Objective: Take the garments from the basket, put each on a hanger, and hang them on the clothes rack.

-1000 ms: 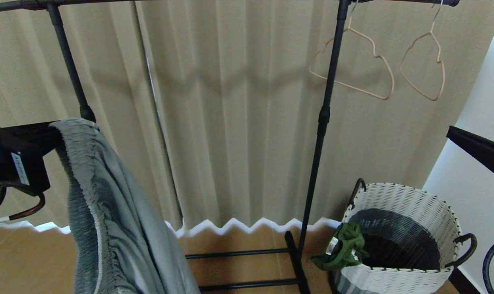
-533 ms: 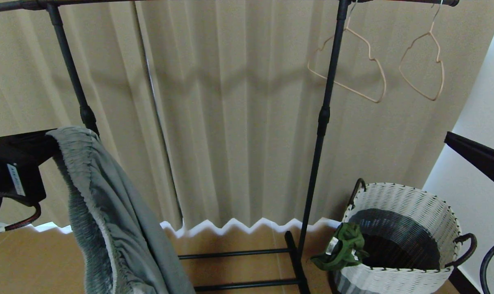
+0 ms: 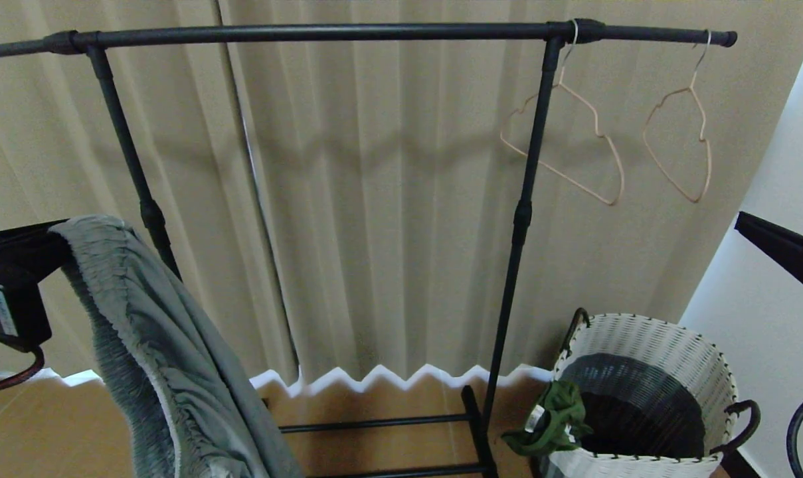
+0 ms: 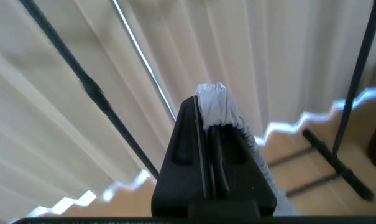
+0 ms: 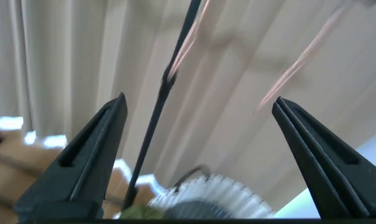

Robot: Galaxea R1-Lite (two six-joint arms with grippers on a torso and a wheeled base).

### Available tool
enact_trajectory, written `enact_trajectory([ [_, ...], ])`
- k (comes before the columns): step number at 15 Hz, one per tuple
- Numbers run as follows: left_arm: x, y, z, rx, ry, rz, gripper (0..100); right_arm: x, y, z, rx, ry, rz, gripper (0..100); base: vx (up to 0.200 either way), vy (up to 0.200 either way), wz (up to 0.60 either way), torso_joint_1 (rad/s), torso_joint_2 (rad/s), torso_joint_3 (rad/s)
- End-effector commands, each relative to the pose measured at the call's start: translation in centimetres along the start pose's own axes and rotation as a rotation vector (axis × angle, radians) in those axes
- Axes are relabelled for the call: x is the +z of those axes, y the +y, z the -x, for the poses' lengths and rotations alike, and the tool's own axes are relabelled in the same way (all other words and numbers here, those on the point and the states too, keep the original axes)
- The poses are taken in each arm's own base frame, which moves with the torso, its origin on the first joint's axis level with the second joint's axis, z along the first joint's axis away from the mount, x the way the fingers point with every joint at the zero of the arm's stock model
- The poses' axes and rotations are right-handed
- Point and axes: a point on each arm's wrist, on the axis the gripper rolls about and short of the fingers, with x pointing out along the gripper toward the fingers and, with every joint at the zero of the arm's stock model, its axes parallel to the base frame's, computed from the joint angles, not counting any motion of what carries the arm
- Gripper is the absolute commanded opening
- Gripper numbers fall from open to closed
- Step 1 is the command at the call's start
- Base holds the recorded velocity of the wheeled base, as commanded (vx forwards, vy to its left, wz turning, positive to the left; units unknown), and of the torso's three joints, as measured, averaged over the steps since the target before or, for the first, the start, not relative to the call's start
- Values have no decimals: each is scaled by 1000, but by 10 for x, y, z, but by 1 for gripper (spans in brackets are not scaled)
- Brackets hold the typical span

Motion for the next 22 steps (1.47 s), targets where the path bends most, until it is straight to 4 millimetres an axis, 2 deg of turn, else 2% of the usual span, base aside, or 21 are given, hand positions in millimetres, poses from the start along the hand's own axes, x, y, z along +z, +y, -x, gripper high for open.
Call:
enact_trajectory([
  [1,-1,1,-1,8,7,0,0,-2,-1,-1,-5,11,0,100,0,0,0,100,-500,-305],
  [13,-1,1,0,11,6,4,0,-11,-3,-11,-9,71,-5,100,0,0,0,179,-487,-302],
  [18,-3,3,0,26,15,6,0,-33,-4,-11,-5,299,-41,100,0,0,0,205,-484,-277],
  [22,-4,3,-1,25,23,9,0,-39,-4,-13,-34,335,-40,100,0,0,0,42,-101,-53],
])
